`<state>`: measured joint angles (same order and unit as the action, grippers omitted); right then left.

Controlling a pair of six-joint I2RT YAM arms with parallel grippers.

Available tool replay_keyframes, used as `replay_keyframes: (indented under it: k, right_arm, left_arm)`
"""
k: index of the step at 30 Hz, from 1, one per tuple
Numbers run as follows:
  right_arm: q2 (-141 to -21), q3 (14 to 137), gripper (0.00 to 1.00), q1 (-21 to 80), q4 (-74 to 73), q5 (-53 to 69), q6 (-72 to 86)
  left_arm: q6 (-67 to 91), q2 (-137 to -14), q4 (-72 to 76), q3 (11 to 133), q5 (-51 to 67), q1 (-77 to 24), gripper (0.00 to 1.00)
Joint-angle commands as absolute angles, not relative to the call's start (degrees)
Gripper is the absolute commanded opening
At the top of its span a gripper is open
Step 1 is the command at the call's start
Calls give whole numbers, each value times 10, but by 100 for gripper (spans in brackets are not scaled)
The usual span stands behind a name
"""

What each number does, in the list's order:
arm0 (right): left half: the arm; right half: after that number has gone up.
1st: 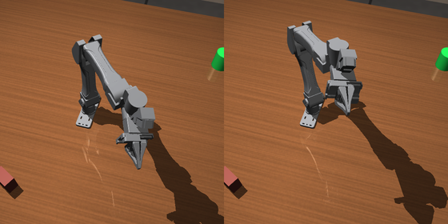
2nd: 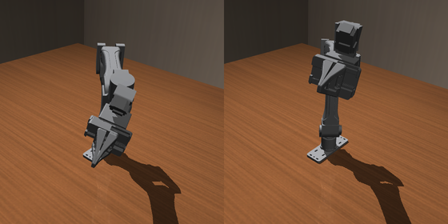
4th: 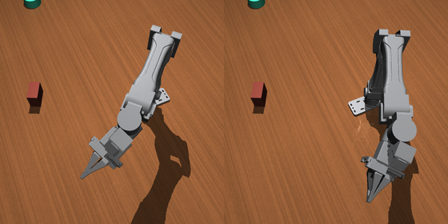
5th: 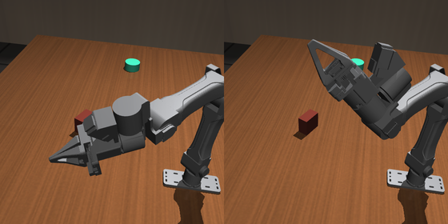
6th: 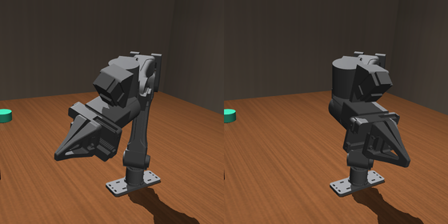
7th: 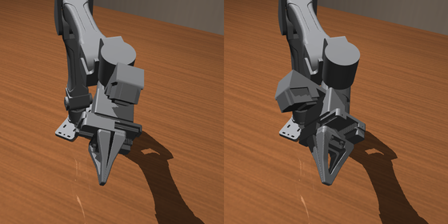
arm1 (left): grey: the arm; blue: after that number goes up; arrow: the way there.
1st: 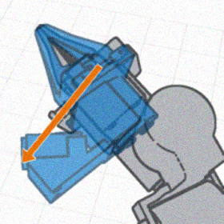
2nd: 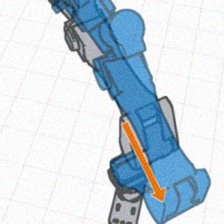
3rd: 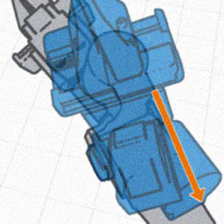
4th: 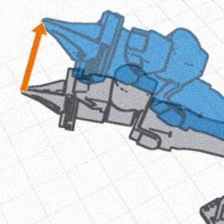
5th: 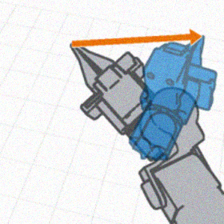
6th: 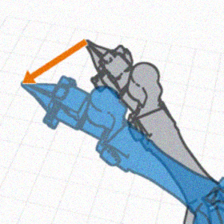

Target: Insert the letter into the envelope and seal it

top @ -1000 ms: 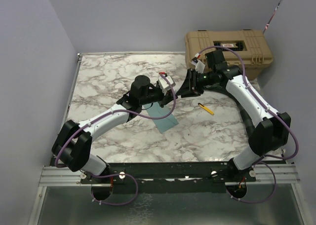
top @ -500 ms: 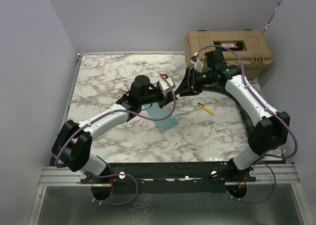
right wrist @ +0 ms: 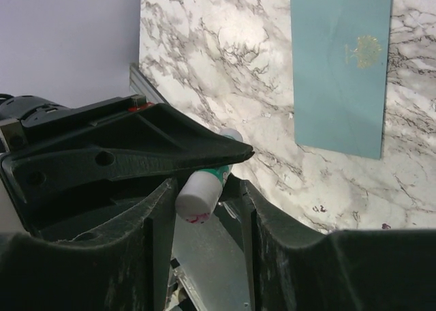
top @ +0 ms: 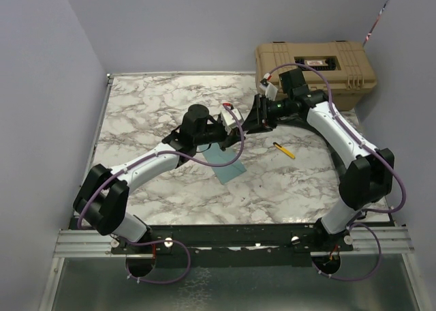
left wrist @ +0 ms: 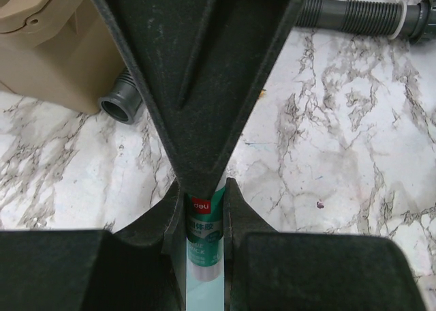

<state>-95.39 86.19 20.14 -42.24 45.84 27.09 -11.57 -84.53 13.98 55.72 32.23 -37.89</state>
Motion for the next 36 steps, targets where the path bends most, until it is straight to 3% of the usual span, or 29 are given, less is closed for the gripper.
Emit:
replay_keyframes:
  k: [1,4,6,11,14,19,26,32,36]
  right_arm:
    - [-967,886,40,198,-459,479,224]
    - [-966,881,22,198,-453,489,227]
    - [-967,882,12,199,-450,486,231]
    - [-962,891,1,198,-447,464,239]
    - [-953,889,0,193,-441,459,251]
    - [-948,879,0,185,-433,468,260]
    - [-957,868,0,184,-431,505,256]
    - [-960,859,0,184,-430,524,259]
    - [-959,858,0,184,-433,521,261]
  left_arm:
    - [-106,-851,146,578,297,-380,2]
    - [-98,-851,149,575,290,-380,3]
    - [-96,-850,150,574,293,-380,11]
    - [-89,-839,159,558,294,-379,38]
    - [-80,-838,158,546,294,-377,45]
    - [-71,-851,128,552,319,-370,41]
    - [-80,-861,143,553,335,-370,10]
    - [-92,-888,153,573,353,-370,7]
    - [-104,-902,153,583,359,-370,17]
